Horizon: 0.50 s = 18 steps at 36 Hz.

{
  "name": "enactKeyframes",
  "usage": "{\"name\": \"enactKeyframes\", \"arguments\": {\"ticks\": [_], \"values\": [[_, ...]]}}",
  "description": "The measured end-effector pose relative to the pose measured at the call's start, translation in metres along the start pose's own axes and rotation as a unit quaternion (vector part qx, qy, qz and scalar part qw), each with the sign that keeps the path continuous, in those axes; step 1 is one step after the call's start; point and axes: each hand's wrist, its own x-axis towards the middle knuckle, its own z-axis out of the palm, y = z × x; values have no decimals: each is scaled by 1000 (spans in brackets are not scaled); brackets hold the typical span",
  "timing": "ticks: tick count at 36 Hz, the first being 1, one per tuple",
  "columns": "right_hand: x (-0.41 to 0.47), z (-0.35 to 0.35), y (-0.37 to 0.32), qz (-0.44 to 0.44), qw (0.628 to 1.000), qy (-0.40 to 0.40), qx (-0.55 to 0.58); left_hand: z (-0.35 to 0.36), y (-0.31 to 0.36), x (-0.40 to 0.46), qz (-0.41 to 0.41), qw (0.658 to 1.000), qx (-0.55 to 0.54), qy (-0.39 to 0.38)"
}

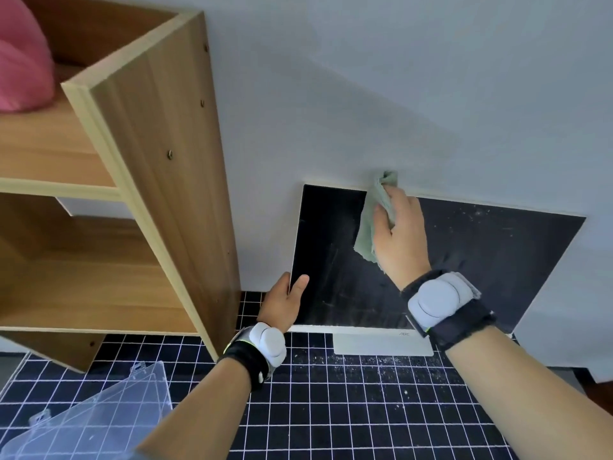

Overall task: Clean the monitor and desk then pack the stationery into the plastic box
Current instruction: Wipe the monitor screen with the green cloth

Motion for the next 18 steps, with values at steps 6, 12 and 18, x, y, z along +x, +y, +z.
{"name": "enactKeyframes", "arguments": {"ticks": [6,12,18], "values": [[1,7,1,-8,998,19,-51,1,1,-2,16,1000,6,-6],[-8,15,-3,-29,994,8,-109,2,-3,1,29,999,14,1],[-26,28,2,-106,974,-61,-190,3,-7,4,27,999,22,14]]}}
